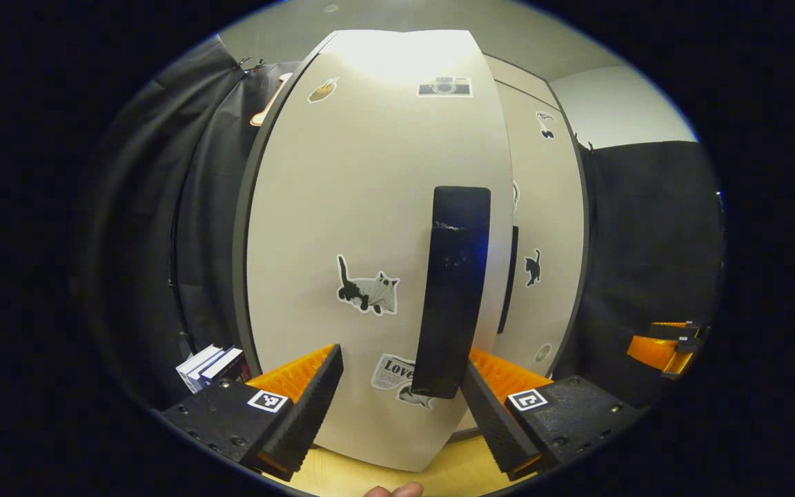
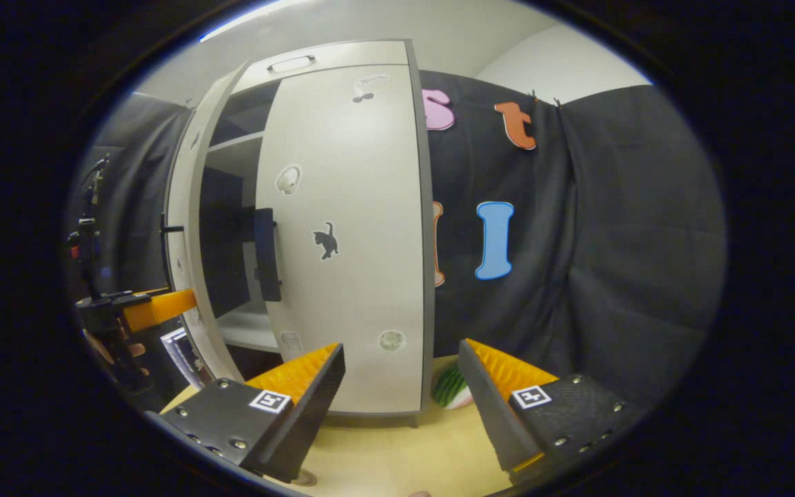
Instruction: Grasp the bottle in the cabinet with the left hand and place it on the coaster, then close the right door with the right hand and the left door with the left hand.
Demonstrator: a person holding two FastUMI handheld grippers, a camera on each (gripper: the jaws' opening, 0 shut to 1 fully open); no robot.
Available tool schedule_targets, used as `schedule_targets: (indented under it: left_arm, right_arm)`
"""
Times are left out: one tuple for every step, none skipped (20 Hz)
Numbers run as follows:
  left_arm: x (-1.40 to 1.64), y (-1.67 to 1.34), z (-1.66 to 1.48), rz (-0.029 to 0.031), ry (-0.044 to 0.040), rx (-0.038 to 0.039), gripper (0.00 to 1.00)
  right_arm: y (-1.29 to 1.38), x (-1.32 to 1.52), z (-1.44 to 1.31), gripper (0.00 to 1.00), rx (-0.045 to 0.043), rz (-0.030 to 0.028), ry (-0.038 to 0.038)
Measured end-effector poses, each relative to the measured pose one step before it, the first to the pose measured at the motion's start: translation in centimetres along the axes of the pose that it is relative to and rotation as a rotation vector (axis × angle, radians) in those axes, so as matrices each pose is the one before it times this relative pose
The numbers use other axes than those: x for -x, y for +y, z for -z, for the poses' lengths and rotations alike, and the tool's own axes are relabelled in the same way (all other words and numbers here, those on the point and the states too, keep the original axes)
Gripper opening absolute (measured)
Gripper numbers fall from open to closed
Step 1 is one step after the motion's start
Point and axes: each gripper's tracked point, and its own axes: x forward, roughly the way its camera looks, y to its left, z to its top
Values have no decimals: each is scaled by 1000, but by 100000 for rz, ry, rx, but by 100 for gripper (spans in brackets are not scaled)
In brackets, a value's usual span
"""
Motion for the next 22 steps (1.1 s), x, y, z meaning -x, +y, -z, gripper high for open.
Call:
schedule_targets:
  left_arm:
    - [-531,-203,-13,35,214,-201,100]
    - [-521,-196,-12,-187,-117,-125,100]
    - [-515,-151,-28,-415,170,-617,100]
    - [-451,-93,-5,-514,-537,-406,100]
    - [-546,-133,-19,-681,-200,-420,100]
    - [-676,-84,-2,-675,-603,-441,100]
    - [-537,-78,30,-644,-160,-375,100]
    - [-555,-86,29,-494,-415,-345,100]
    - [-510,-62,-18,-712,-14,-153,100]
    - [-464,-121,20,-679,-323,-276,100]
    - [-441,-46,4,-685,-432,-155,100]
    - [-474,-28,32,-427,-81,-369,100]
    - [-399,42,-9,-458,-43,-358,100]
    - [-86,72,185,-902,267,-249,100]
    - [114,22,-69,-669,-34,-525,100]
    - [-184,-78,-111,-415,-440,-63,100]
    - [40,41,34,-463,86,129,100]
    - [257,20,-28,-301,2,363,100]
    - [355,-162,-284,438,-356,159,100]
    - [460,-242,-426,795,-1190,306,100]
    - [670,-232,-314,653,-586,-415,100]
    - [825,-83,-232,94,-359,-728,100]
  right_arm:
    - [-8,-24,163,100,-202,-274,505]
    - [14,-23,216,100,-251,-283,482]
    - [20,-37,121,97,-167,-452,69]
    - [137,27,129,100,-17,-345,117]
    - [123,30,139,100,105,-515,223]
    - [170,-2,166,100,22,-522,308]
    - [252,41,172,100,25,-725,550]
    - [116,112,252,100,-3,-378,512]
    - [177,114,124,100,-109,-557,294]
    - [156,117,153,100,-88,-233,268]
    - [114,103,53,100,-127,-399,142]
    - [133,195,136,100,-66,-207,389]
    - [131,144,76,100,41,-355,154]
    - [44,208,57,100,155,-51,60]
    - [70,141,-48,100,110,-150,6]
    - [144,227,93,100,-40,-83,93]
    - [161,268,-28,100,-196,-236,-162]
    - [166,262,-65,100,-64,-149,-161]
    - [144,203,16,100,61,-140,-76]
    - [171,246,-73,100,-198,-208,-251]
    - [243,171,-88,100,-415,-353,-175]
    - [324,228,-60,100,-498,-483,-99]
